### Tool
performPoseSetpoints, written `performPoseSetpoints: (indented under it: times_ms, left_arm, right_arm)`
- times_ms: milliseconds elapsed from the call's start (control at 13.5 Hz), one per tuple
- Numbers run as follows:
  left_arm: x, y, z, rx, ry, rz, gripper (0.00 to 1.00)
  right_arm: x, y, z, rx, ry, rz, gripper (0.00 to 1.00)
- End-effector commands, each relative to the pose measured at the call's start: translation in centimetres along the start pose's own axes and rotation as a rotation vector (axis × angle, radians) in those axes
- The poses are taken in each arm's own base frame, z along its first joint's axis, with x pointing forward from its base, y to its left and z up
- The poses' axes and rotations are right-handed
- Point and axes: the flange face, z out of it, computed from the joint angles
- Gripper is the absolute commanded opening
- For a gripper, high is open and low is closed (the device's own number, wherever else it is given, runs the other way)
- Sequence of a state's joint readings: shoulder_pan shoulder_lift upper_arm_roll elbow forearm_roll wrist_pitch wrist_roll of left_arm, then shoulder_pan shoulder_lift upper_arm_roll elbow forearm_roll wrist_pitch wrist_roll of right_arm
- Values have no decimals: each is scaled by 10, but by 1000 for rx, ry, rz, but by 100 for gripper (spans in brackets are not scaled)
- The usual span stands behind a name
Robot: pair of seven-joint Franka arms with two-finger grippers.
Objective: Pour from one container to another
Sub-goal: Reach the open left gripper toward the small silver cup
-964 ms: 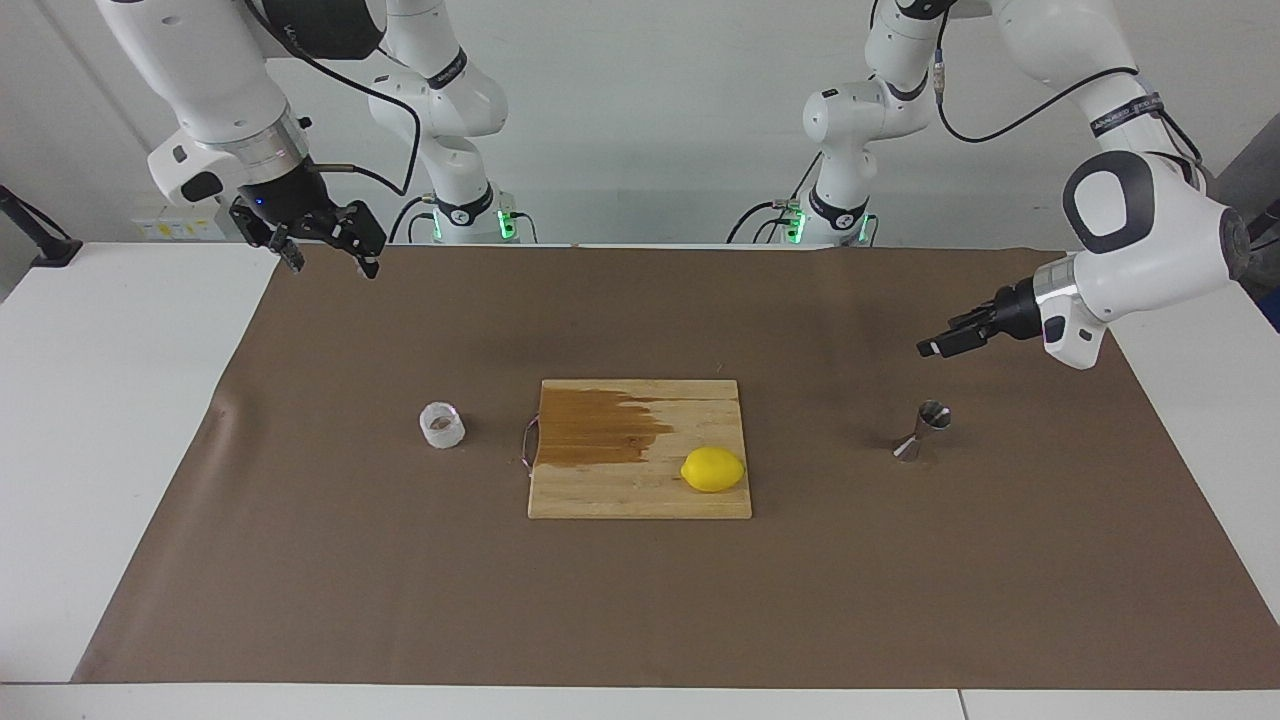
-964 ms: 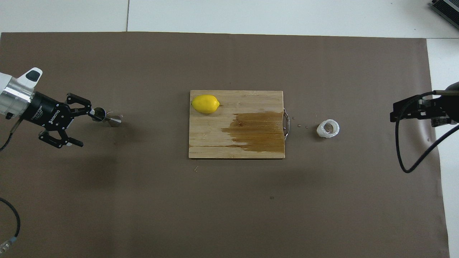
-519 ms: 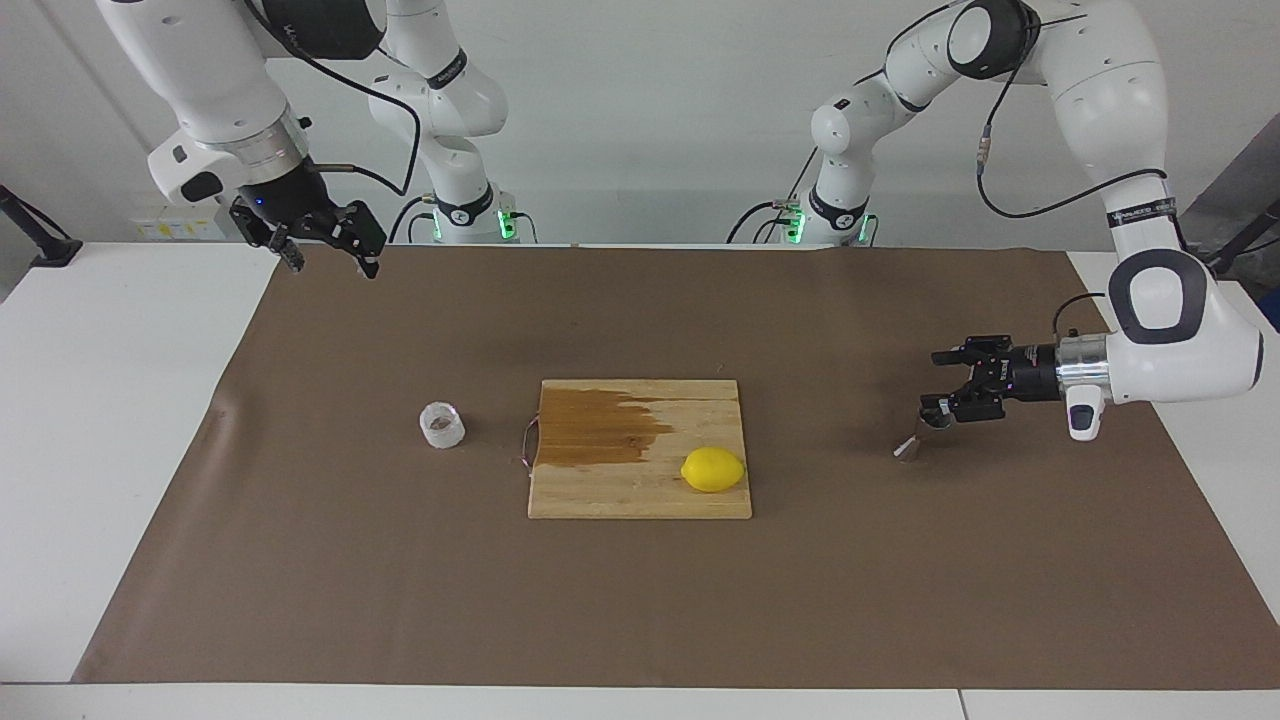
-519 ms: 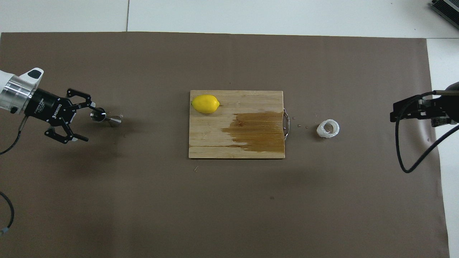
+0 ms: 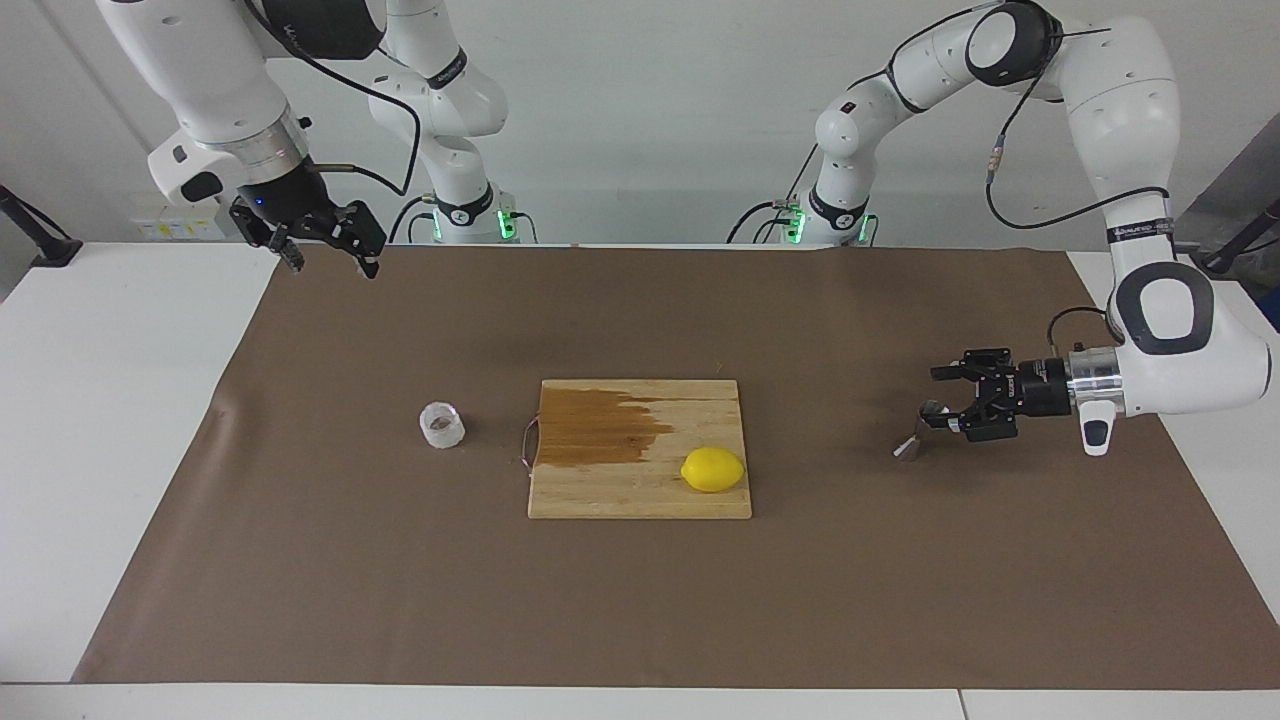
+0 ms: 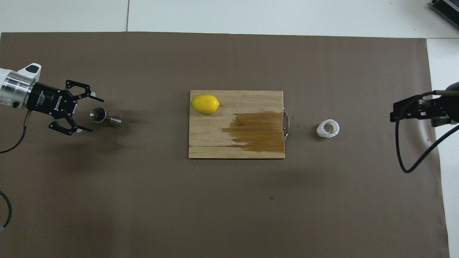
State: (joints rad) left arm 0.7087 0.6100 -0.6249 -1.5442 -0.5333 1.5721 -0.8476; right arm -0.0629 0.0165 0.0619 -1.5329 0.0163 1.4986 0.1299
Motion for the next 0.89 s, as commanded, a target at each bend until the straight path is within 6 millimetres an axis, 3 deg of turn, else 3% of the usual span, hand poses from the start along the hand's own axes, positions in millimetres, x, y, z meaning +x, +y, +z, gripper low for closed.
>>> performPoseSetpoints:
  times_ms: [0,816]
  left_arm:
    - [19,9,-7,-42,-38,-17,100]
    - [40,-16,7,8,-82,-67,100]
  right_arm:
    - [-3,2,-2,5,-2,2,100]
    - [-3,2,-2,5,-2,2,100]
